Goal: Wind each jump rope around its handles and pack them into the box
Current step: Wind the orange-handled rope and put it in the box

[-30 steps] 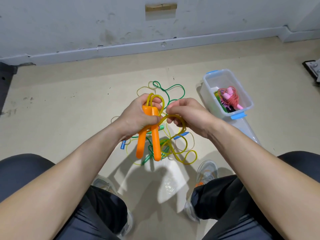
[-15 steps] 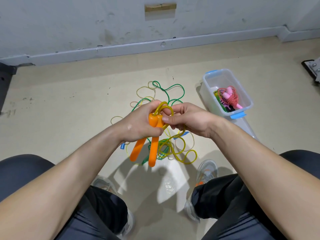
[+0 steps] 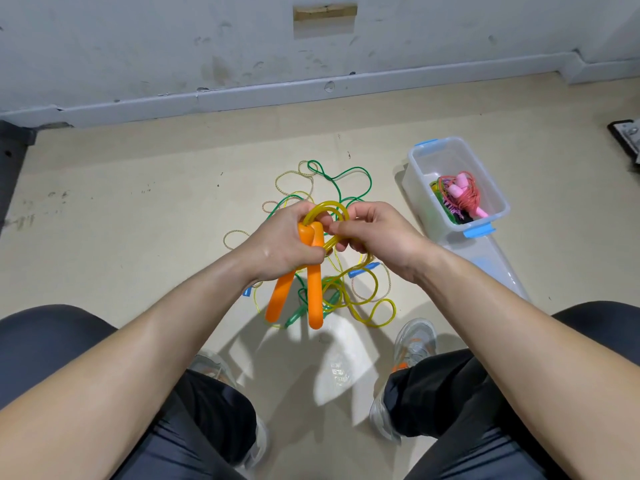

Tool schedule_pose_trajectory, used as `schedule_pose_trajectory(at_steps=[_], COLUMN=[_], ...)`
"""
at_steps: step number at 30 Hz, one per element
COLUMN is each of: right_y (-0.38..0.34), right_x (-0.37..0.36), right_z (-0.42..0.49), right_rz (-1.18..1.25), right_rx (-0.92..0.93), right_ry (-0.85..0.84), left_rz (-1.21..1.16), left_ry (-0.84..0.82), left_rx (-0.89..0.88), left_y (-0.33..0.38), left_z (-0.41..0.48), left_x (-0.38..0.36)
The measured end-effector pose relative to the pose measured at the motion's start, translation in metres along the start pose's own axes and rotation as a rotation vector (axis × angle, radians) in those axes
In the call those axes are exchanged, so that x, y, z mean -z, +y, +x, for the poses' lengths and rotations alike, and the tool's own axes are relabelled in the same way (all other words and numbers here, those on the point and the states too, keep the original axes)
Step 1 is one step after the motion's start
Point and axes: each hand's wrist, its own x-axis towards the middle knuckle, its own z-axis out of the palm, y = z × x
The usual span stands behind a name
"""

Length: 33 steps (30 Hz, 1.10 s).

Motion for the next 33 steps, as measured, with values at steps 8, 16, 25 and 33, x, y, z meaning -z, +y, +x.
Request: schedule_pose_trajectory(at_steps=[8,16,25,33], right_y=[-0.002,0.000,-0.004,-0.003], right_x=[-0.002,-0.001,0.000,0.006], right_z=[-0.002,-0.001,-0.002,0.002], right_rz=[-0.085,-0.303,-0.251,-0.134], right_rx=[-0.017,-0.099,-0.114,-0.092], right_ry=[0.011,0.062,0.079,-0.034], left_rz=[0.032,0.123,0.007,-0.119], left_ry=[-0.057,-0.089,0.005,0.031], left_rx=[0.056,0.075,0.126,0.137], left_y=[-0.005,-0.005,-0.007,-0.009], left_z=[0.002,0.001,-0.001,0.001], left_x=[0.001,-0.011,-0.022,-0.018])
